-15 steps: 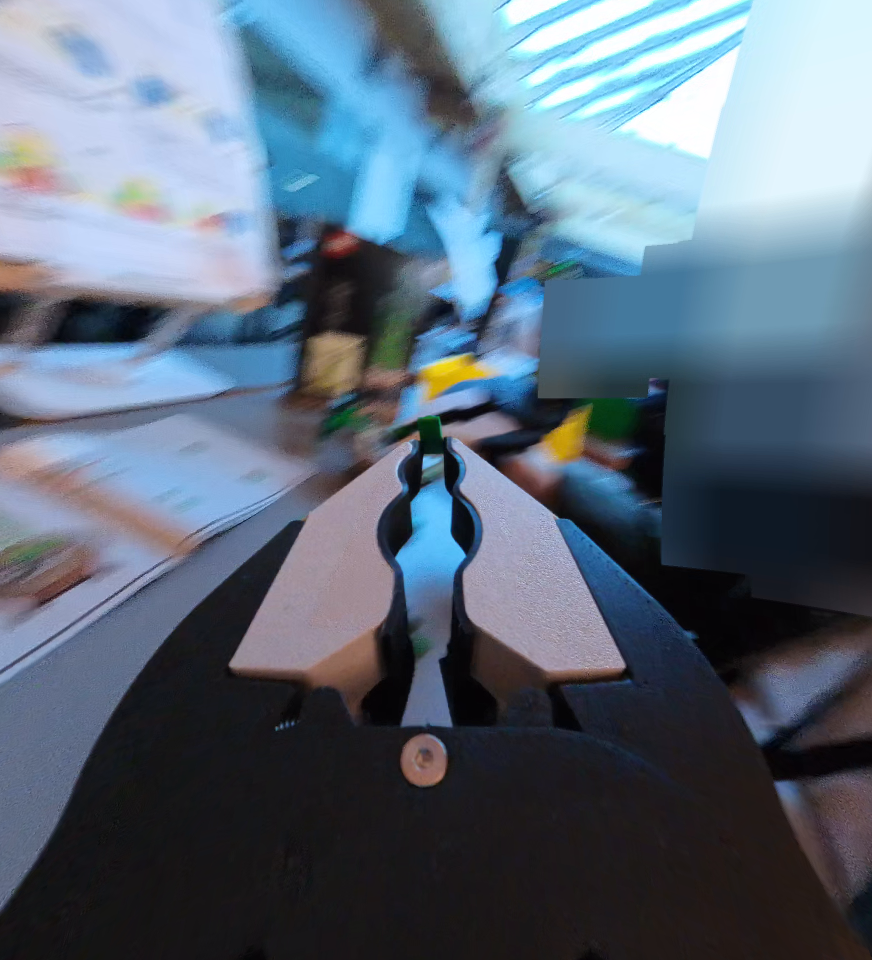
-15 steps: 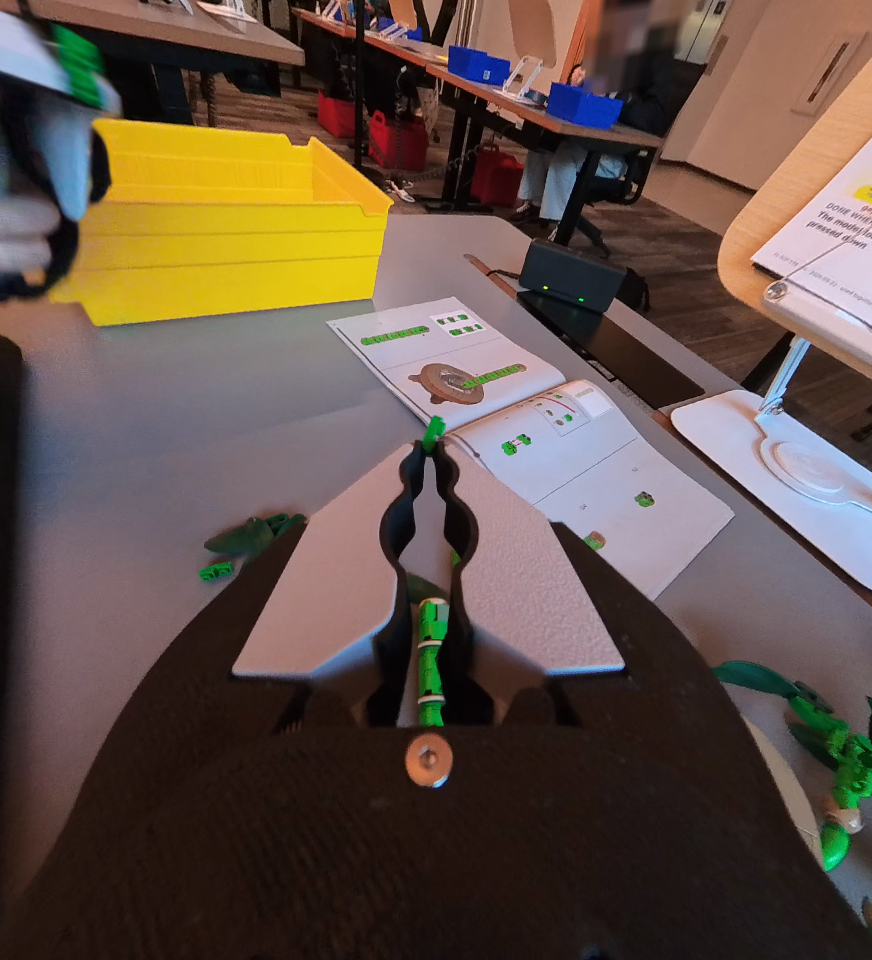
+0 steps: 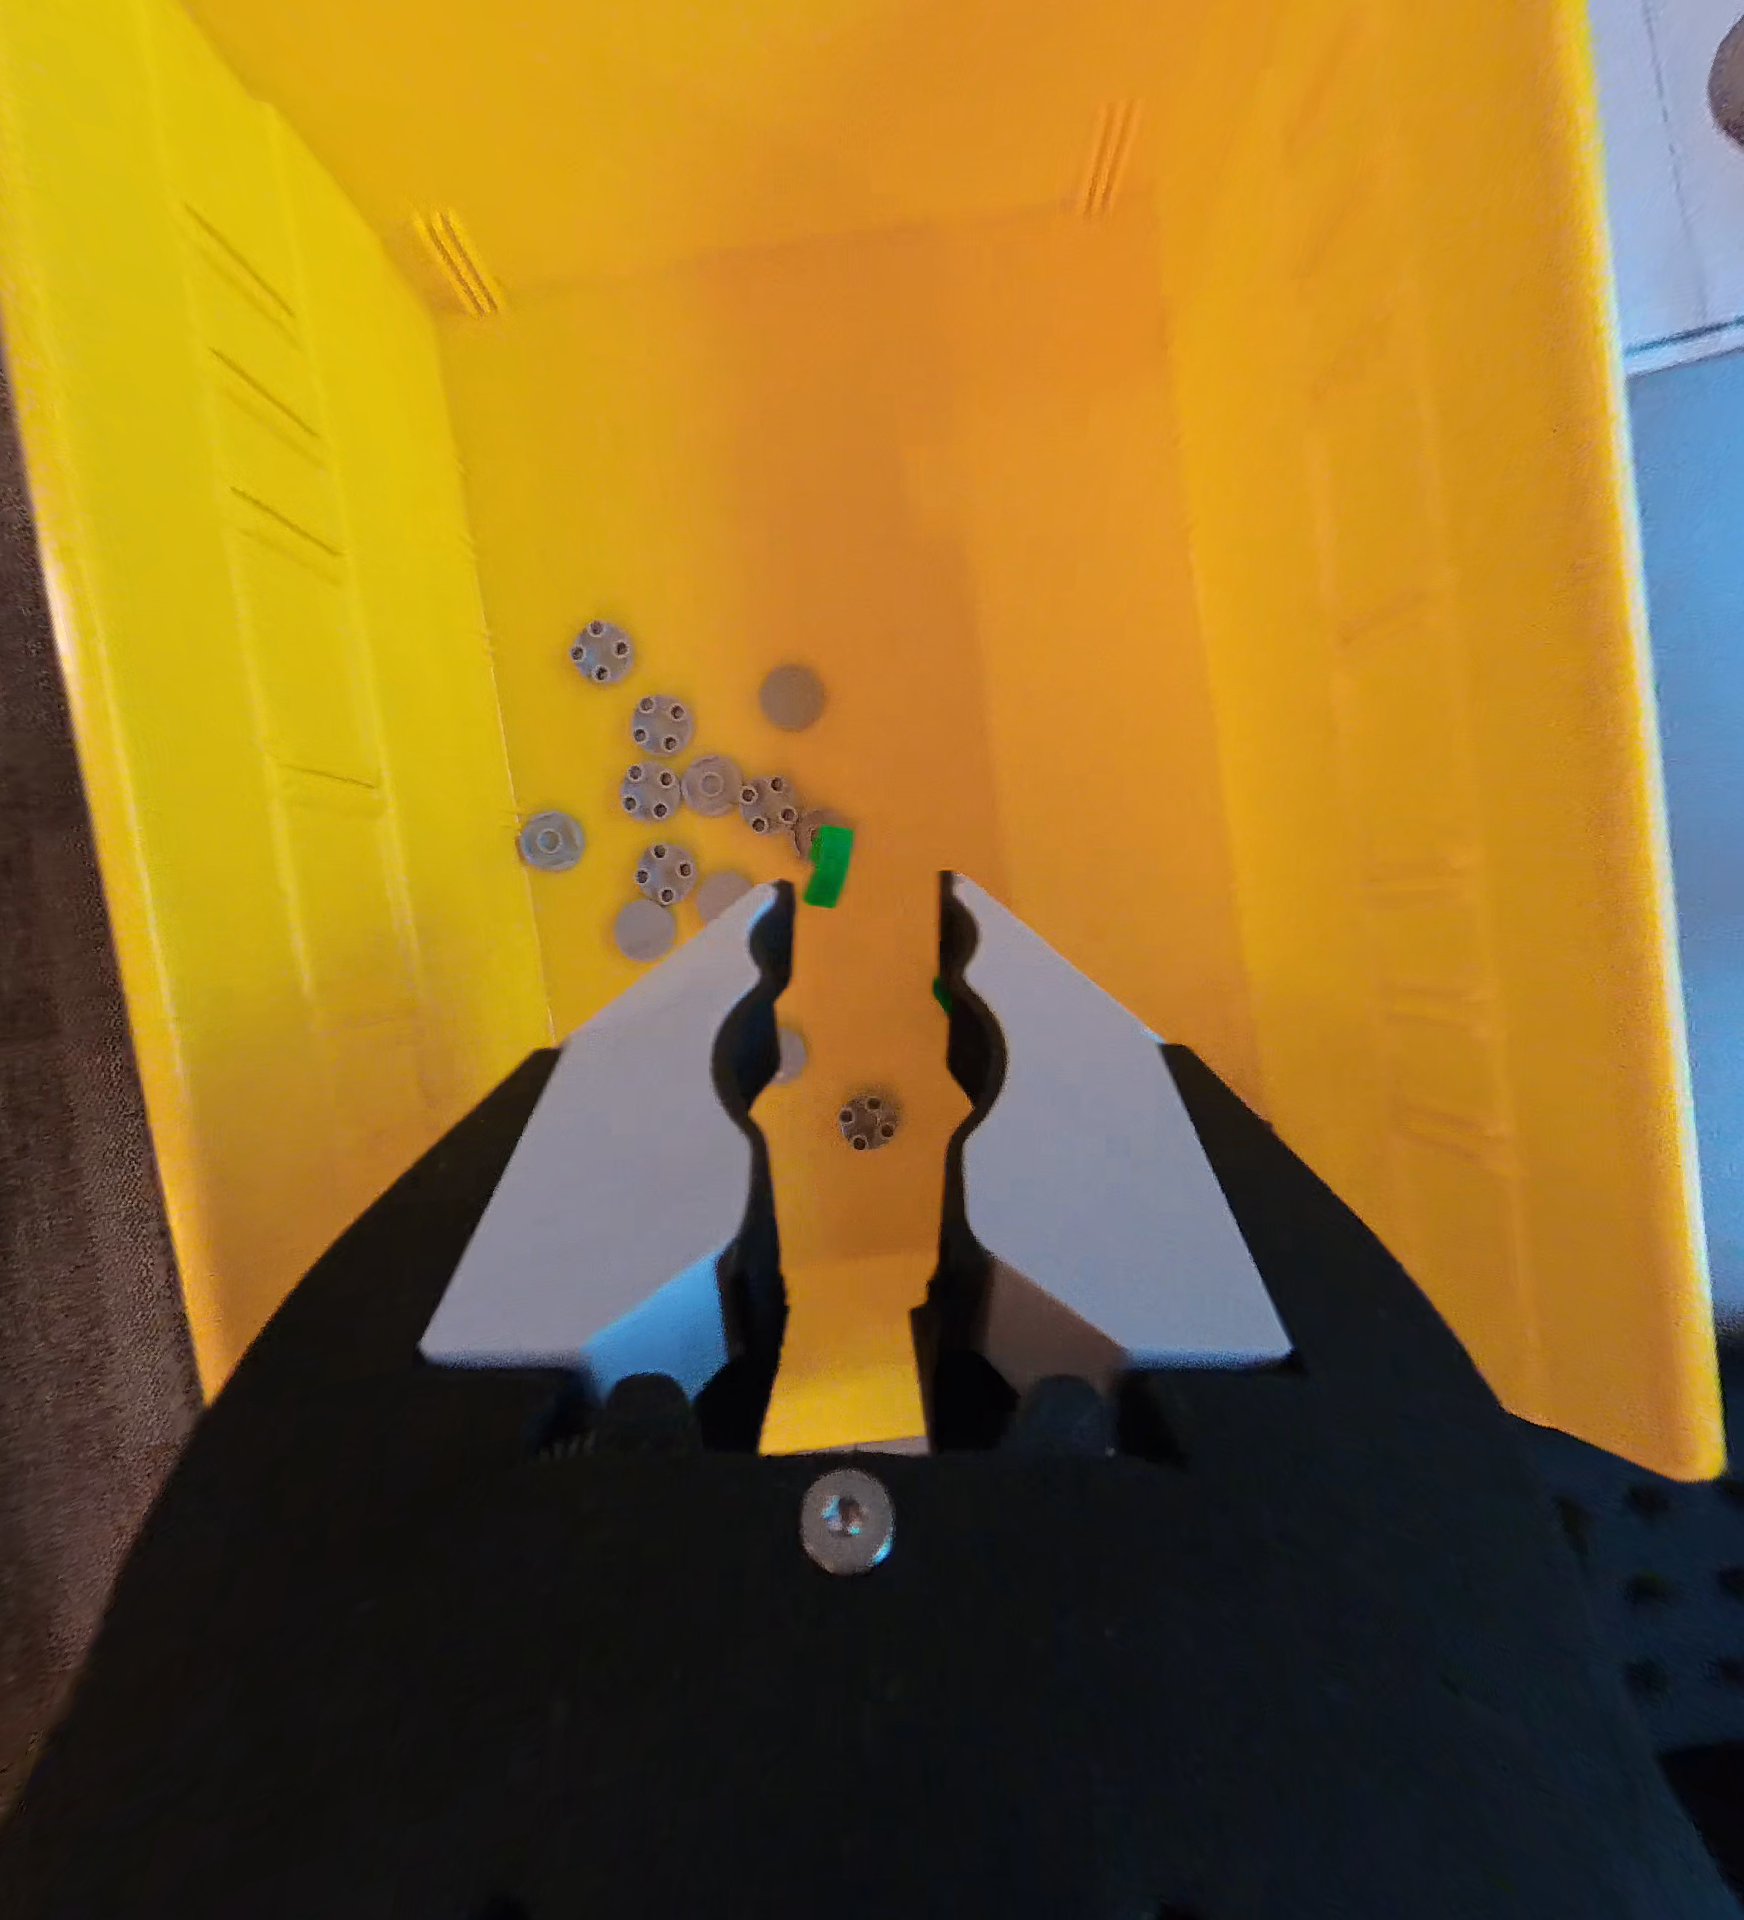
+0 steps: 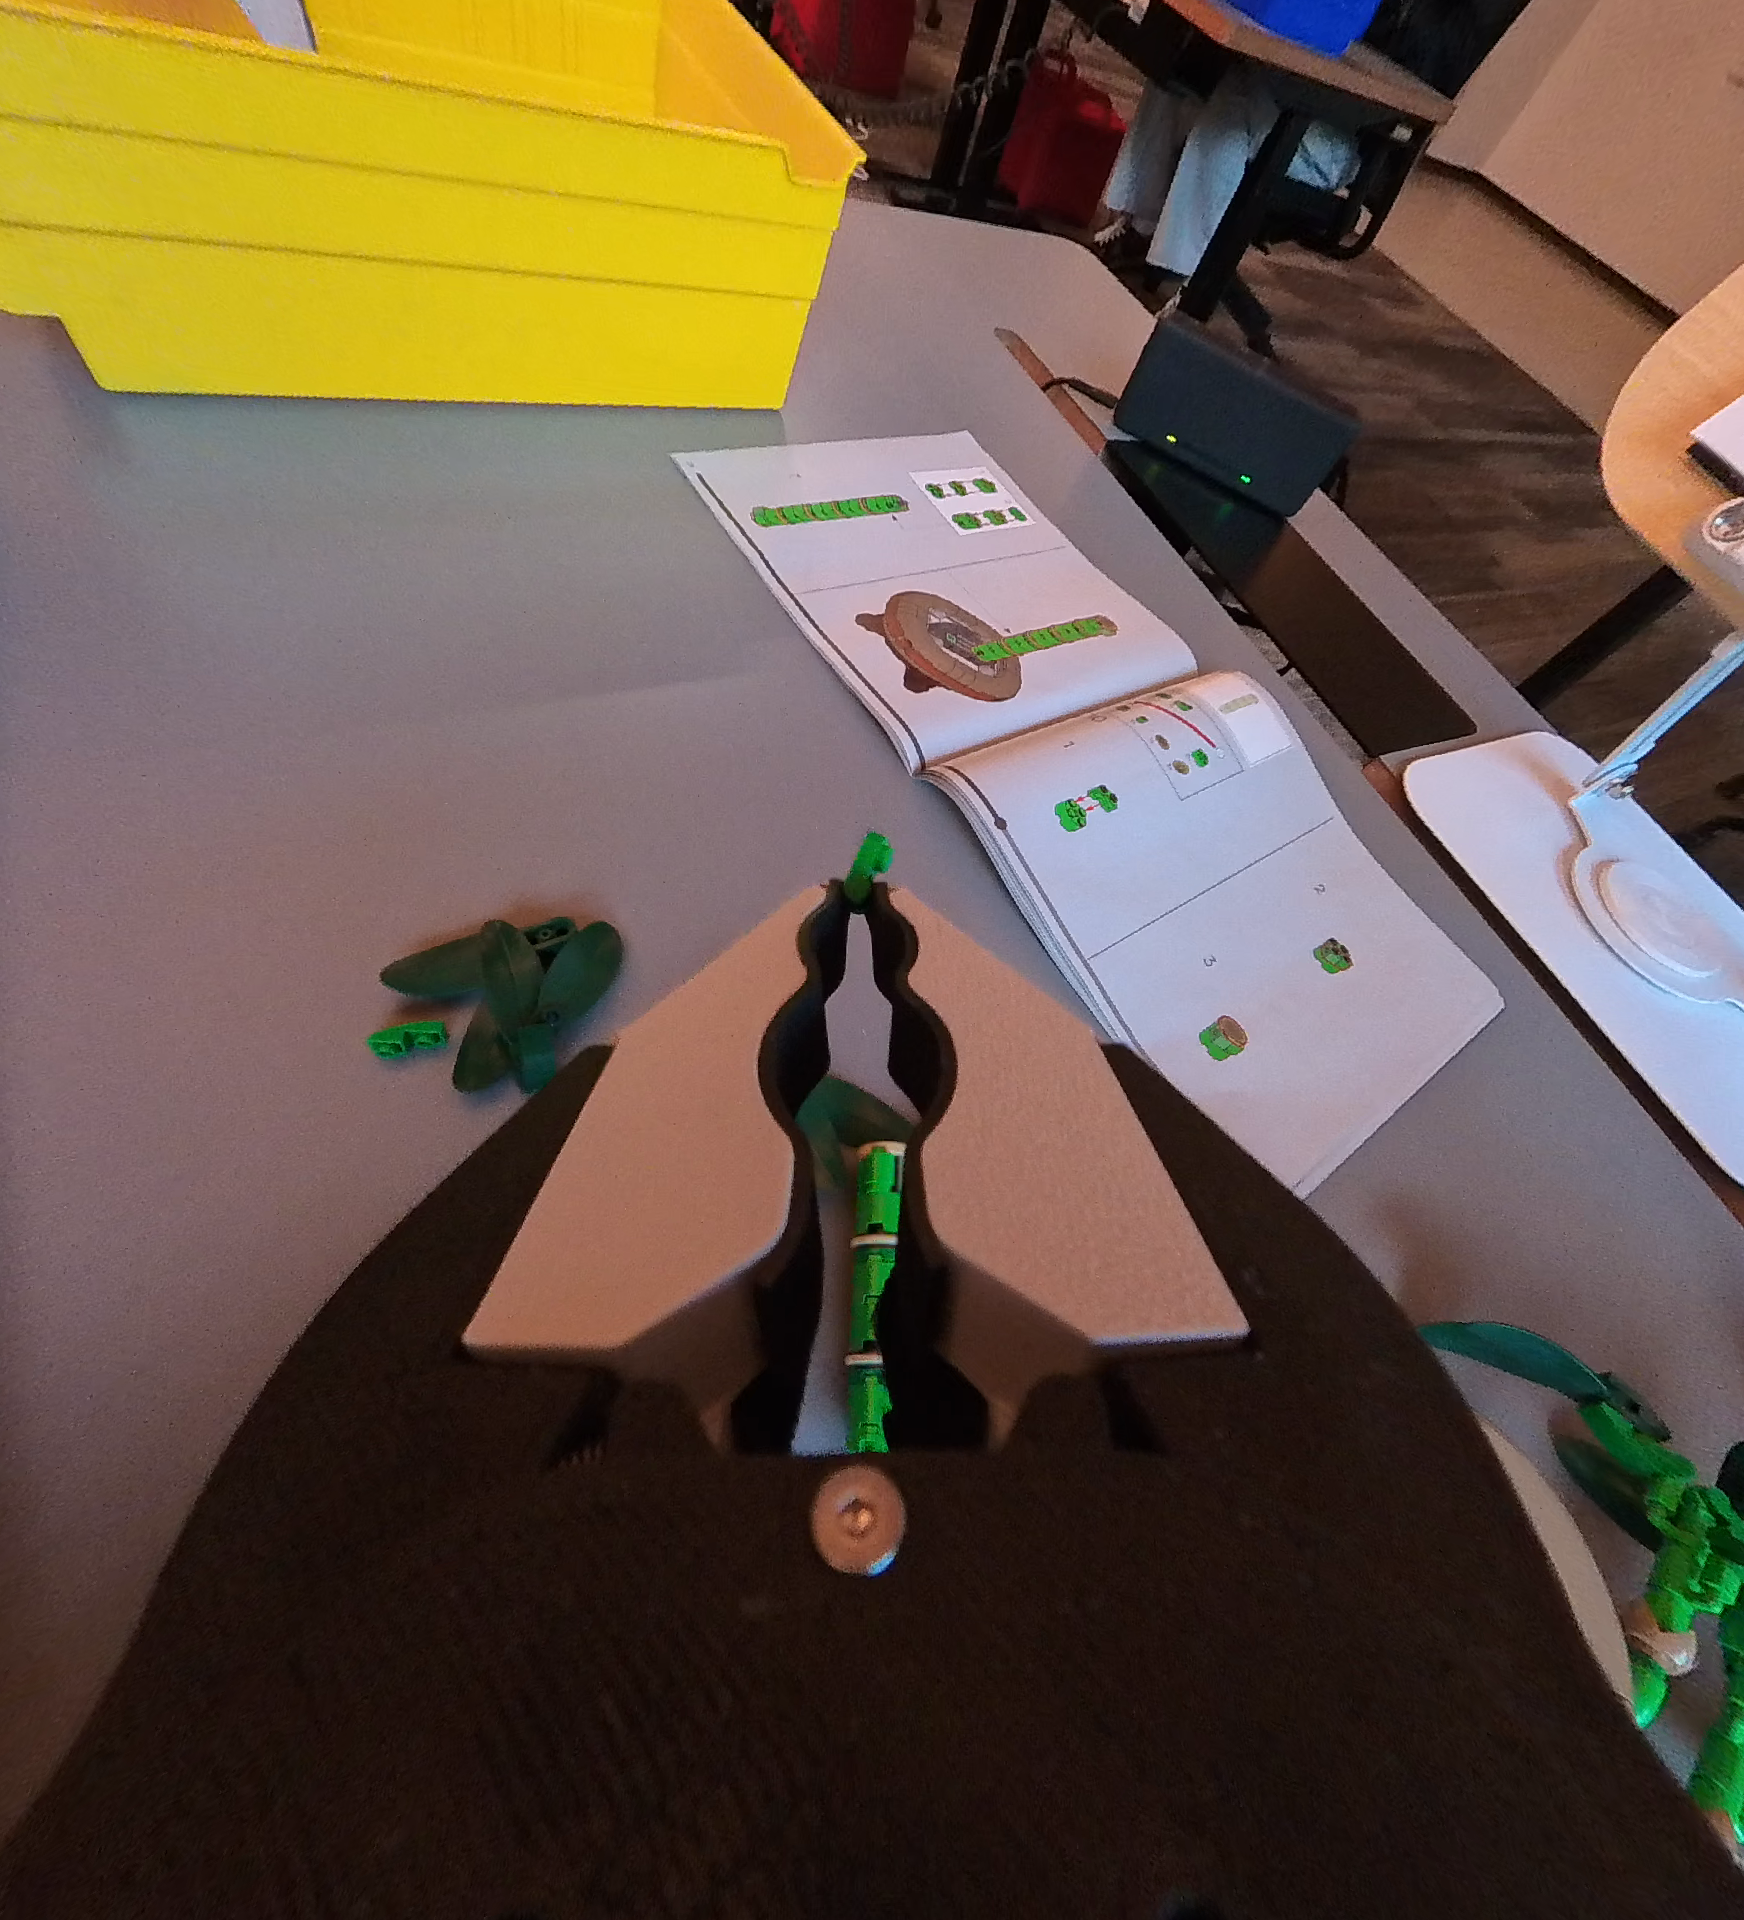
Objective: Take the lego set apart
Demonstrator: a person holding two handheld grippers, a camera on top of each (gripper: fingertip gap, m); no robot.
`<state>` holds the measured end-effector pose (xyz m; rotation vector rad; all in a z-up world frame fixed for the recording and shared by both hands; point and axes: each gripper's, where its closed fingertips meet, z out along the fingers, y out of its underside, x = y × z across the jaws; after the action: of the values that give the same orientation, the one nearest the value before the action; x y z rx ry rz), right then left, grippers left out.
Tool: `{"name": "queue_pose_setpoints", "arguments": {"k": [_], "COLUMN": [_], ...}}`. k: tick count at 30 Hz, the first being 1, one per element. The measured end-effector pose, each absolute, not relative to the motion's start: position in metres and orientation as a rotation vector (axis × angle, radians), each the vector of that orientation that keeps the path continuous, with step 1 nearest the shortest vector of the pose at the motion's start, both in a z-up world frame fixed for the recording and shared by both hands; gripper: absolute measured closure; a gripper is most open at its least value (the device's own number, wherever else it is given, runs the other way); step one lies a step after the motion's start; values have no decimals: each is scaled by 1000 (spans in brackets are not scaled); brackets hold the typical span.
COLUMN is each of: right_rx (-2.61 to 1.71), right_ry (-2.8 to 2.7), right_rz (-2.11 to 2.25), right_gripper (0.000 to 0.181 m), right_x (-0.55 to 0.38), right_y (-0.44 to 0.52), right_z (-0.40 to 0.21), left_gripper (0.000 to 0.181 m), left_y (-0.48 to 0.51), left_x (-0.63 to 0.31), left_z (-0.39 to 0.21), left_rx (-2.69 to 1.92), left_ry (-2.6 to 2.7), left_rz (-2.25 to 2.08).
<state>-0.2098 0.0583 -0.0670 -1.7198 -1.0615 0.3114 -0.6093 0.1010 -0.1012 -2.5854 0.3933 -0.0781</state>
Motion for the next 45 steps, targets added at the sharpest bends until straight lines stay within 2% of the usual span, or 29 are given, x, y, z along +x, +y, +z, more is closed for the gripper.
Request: {"name": "queue_pose_setpoints", "arguments": {"k": [5,7,12,15,19,29,45], "right_rx": [-1709,-1659,-1392,-1335,-1327,-1207,-1189], "right_ry": [-1043,-1031,-992,-940,-975,-1336,-1522], "right_rz": [320,346,740,1016,1055,655,690], "right_gripper": [179,179,179,179,179,179,179], "right_x": [-209,-212,-239,-244,-245,-259,-266], "right_y": [60,58,20,4,0,-21,-41], "right_z": [-65,-56,-8,8,6,-19,-40], "left_gripper": [142,143,149,156,160,166,176], "left_y": [105,104,52,12,-15,-24,-44], "left_x": [-604,-588,-462,-386,-310,-252,-251], "left_z": [-90,-70,4,21,26,-1,-36], "left_rx": [-2501,-2395,-1939,-1736,-1598,-1310,-1210], "left_ry": [404,393,647,847,994,1434,1699], "left_rz": [-135,-240,-748,-898,-1058,-578,-334]}}
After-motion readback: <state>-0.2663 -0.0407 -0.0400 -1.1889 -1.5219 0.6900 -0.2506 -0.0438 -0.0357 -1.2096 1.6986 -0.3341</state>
